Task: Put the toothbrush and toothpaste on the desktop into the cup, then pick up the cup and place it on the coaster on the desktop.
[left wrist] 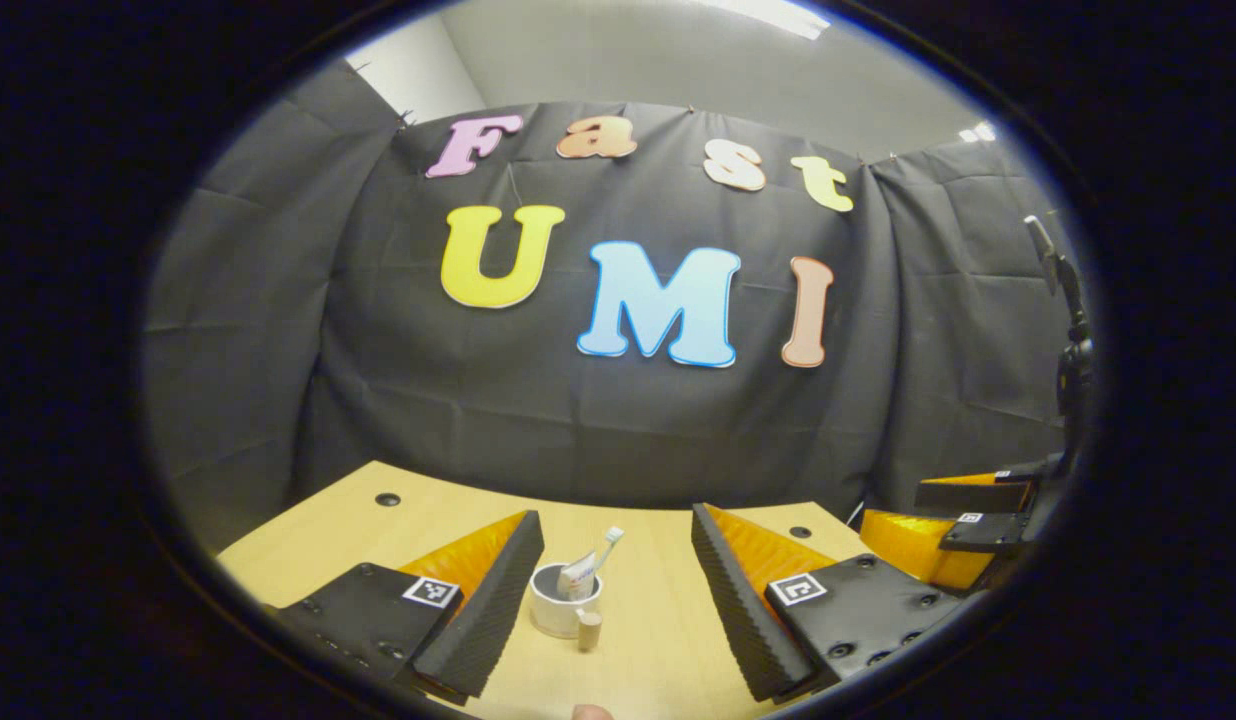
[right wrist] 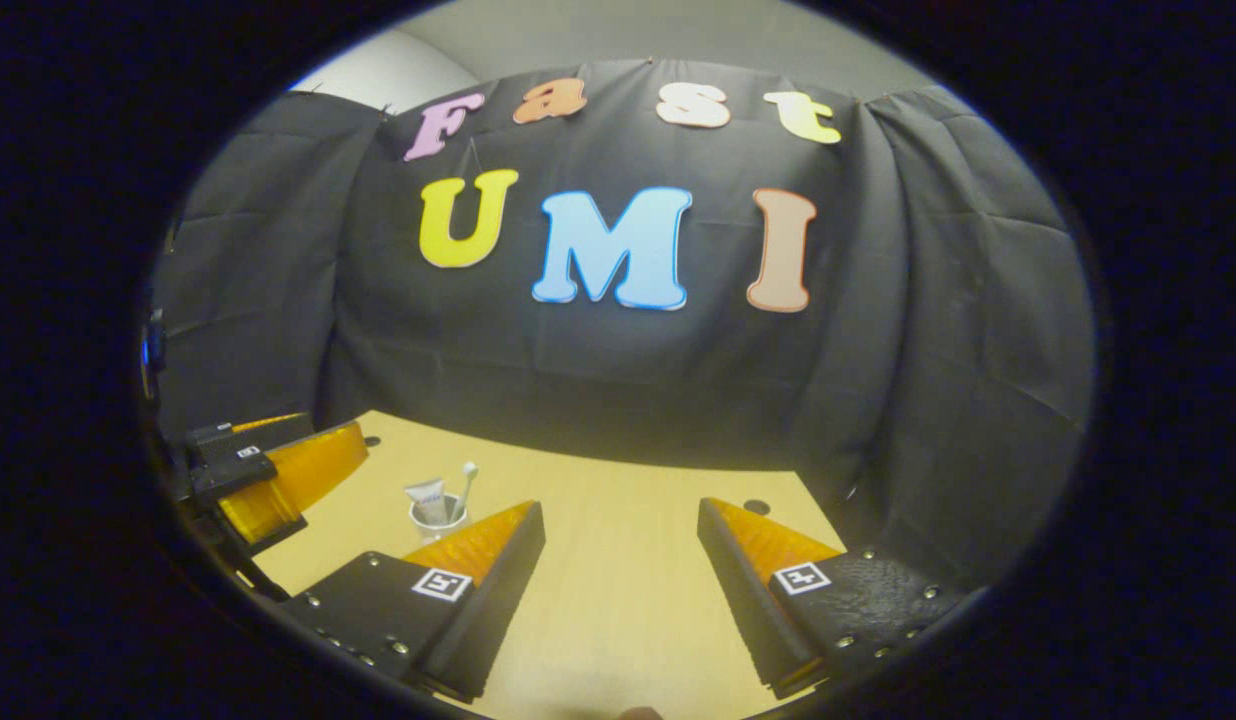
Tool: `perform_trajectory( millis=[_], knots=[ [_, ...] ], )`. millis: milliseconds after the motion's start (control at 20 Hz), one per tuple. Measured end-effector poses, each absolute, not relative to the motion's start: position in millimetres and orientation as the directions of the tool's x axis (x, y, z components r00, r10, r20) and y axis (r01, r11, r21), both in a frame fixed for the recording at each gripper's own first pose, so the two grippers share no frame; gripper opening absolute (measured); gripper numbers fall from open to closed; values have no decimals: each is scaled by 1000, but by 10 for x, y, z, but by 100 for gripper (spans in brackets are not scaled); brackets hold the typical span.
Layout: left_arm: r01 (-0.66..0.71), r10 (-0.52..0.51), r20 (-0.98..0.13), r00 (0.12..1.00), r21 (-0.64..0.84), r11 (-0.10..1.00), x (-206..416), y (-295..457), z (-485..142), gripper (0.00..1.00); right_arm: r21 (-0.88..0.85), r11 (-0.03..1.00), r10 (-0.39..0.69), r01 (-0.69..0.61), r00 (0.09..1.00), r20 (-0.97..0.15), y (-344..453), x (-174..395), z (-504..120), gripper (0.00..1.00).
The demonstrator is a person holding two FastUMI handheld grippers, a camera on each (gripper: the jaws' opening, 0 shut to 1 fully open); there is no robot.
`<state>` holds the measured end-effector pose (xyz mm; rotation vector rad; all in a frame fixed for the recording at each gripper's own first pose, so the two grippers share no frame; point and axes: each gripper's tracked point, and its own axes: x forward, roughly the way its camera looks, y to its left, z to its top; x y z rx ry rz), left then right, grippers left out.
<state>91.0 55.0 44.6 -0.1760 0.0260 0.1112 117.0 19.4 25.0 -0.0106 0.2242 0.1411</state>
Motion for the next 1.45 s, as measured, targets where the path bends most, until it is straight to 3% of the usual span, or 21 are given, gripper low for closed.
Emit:
perform_trajectory(
  millis=[350,600,1450],
  knots=[
    [-180,189,51,981,-143,973,587,432,668,96,-75,987,140,-140,990,-7,-16,1003,558,93],
    [-204,216,72,974,-140,969,426,415,741,96,-82,988,135,-129,989,61,15,984,722,93],
    [-159,172,88,981,-139,977,425,344,844,96,-57,997,55,-53,998,40,-64,939,649,92]
  ],
)
